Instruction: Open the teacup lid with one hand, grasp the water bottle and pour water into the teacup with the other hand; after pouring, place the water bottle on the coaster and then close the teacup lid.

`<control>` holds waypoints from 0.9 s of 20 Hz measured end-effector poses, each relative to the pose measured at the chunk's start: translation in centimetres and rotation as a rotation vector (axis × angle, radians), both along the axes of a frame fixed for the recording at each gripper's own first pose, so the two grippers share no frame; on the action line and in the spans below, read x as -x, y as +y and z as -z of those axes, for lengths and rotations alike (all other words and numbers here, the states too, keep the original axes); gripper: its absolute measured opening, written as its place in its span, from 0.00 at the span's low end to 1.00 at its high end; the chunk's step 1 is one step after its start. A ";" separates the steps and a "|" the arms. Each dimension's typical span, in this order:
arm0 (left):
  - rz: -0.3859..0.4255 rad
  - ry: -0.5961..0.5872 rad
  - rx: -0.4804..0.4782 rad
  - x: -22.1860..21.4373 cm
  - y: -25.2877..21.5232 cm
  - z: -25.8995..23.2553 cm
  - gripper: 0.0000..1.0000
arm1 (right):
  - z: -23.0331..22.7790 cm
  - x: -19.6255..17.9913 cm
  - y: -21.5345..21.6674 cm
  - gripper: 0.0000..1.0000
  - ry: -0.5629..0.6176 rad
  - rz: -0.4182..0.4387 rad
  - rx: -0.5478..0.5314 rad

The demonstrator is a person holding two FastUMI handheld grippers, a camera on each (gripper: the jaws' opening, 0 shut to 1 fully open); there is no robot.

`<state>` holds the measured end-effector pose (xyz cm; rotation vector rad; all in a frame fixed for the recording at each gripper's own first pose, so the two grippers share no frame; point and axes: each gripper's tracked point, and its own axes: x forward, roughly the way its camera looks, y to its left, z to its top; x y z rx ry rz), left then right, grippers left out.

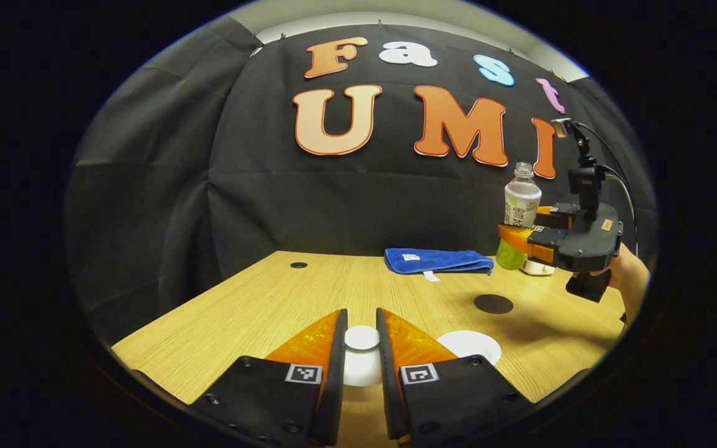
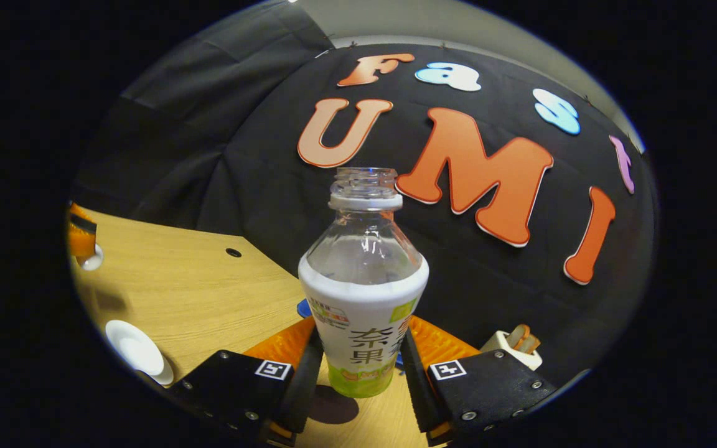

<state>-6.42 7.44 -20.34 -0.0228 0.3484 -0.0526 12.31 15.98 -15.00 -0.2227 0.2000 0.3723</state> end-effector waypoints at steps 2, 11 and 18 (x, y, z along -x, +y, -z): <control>0.000 0.005 -0.002 0.1 0.0 0.3 0.32 | 1.3 -0.2 0.1 0.66 0.068 0.000 -0.057; -0.008 -0.012 0.010 0.1 -0.1 -0.3 0.32 | 6.7 -0.6 -0.3 0.66 0.278 0.037 -0.157; 0.024 -0.038 0.041 -0.9 -2.1 -1.1 0.32 | 10.1 -0.3 -0.8 0.66 0.395 0.058 -0.161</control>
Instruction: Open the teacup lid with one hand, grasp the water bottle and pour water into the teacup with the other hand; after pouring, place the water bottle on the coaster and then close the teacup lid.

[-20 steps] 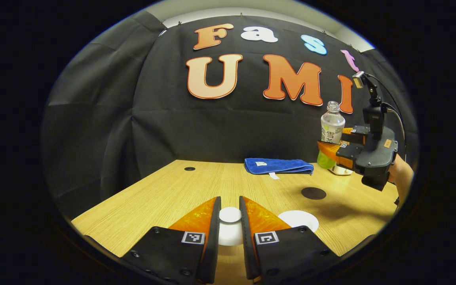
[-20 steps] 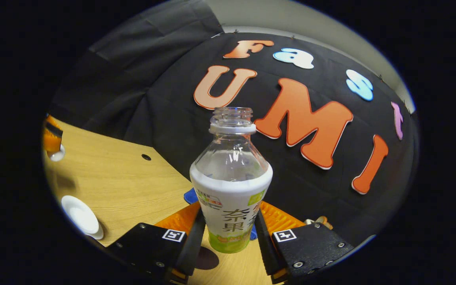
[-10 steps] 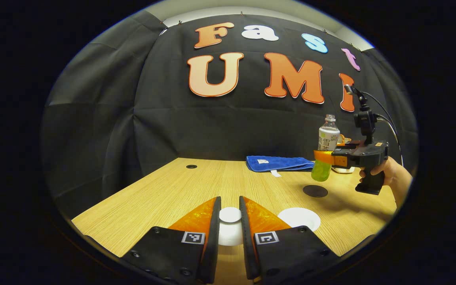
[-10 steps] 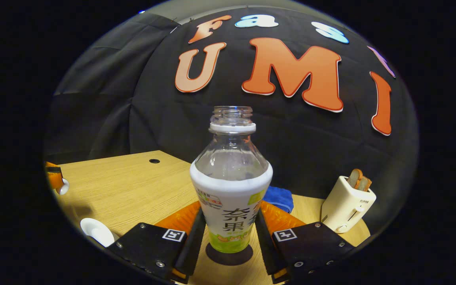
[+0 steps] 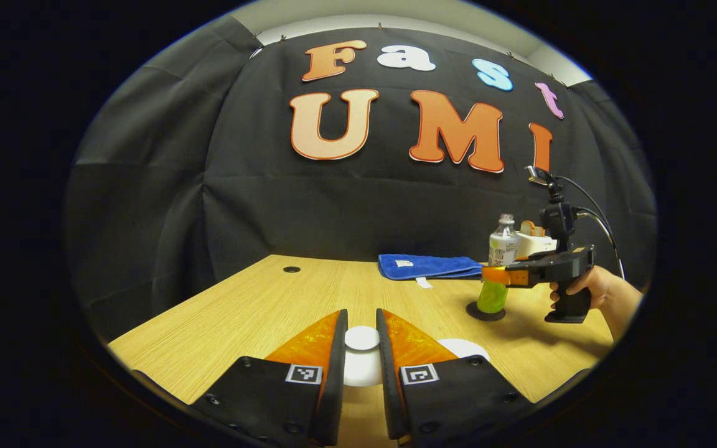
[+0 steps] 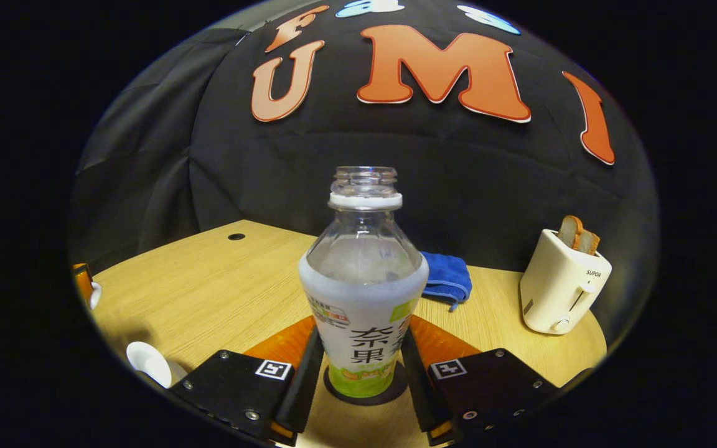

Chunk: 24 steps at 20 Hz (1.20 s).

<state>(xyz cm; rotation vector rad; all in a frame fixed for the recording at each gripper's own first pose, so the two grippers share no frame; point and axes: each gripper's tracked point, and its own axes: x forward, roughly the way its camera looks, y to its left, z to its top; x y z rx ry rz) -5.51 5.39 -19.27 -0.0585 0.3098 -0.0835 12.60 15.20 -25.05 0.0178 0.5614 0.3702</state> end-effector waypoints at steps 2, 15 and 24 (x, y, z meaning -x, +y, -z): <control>0.016 0.007 0.034 -0.5 -1.2 0.3 0.31 | 0.7 0.2 0.0 0.66 0.012 -0.001 -0.003; 0.164 0.038 0.093 -1.3 -9.4 2.3 0.32 | 0.1 0.5 -1.1 0.81 0.036 0.011 -0.091; 0.176 0.113 0.027 -0.5 -10.2 5.8 0.32 | -3.0 4.8 -1.2 0.98 -0.021 -0.063 -0.130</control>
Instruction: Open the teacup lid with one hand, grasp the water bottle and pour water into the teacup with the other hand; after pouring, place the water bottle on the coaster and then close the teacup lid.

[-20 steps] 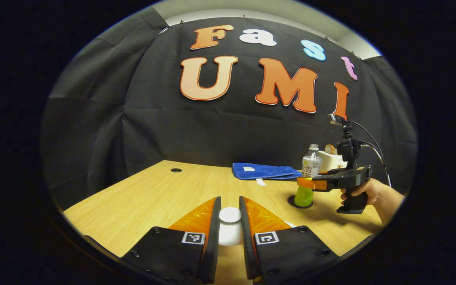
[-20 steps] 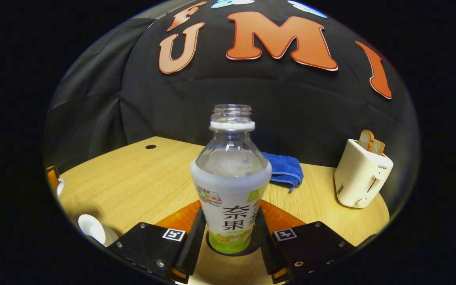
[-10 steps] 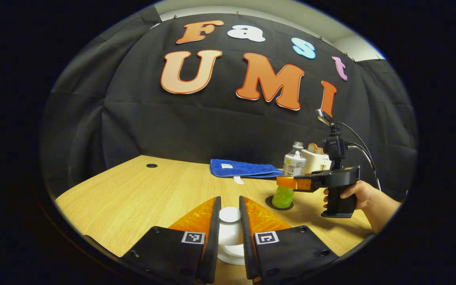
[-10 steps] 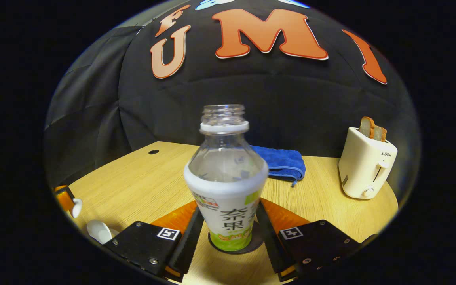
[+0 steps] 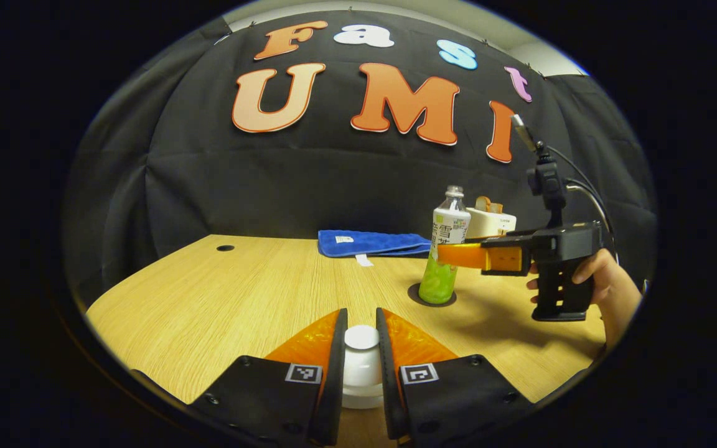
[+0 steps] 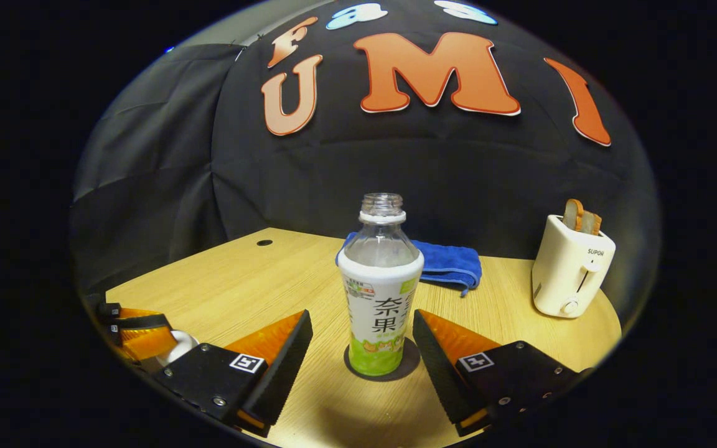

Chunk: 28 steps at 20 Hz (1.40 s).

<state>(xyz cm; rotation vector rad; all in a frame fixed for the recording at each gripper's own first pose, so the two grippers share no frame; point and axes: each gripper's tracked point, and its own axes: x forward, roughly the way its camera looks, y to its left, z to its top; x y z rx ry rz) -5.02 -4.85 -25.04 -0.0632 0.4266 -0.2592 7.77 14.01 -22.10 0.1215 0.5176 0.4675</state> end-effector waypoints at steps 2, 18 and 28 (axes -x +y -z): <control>0.014 0.006 0.005 0.1 -0.6 0.2 0.32 | -0.3 1.0 0.3 0.98 0.001 -0.015 -0.019; -0.032 -0.151 -0.062 -1.3 -0.4 -5.1 0.76 | -4.4 4.7 -3.2 0.97 -0.117 0.066 -0.002; -0.127 -0.332 -0.013 -4.0 0.7 -15.0 0.98 | -10.5 6.9 -5.3 0.98 -0.319 0.153 0.098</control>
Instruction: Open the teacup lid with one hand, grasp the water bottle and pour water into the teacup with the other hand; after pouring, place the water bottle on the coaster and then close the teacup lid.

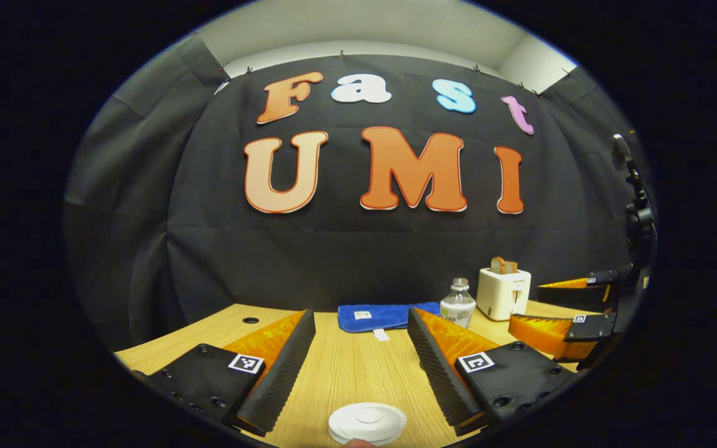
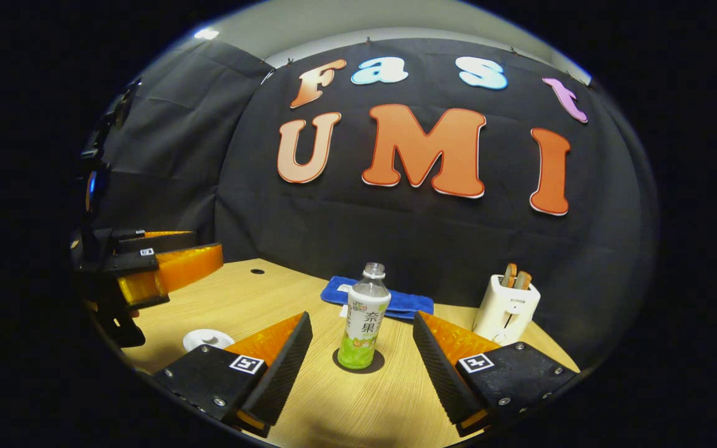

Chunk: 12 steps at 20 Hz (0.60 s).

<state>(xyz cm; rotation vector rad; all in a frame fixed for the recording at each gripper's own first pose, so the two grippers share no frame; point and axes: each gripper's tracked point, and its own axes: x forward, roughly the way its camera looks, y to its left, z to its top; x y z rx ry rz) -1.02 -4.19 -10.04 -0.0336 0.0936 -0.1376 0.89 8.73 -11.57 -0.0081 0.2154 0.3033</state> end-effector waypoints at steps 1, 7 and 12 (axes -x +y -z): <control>-0.005 -0.010 0.018 -0.2 0.1 -0.6 0.97 | -0.7 0.0 -0.3 0.98 -0.019 0.010 -0.003; -0.048 -0.055 0.029 -0.8 1.8 -2.9 0.95 | -3.5 0.1 -1.3 0.99 -0.091 0.055 -0.007; -0.049 -0.063 0.013 -0.5 2.4 -3.3 0.97 | -4.2 0.0 -2.5 0.99 -0.124 0.102 -0.012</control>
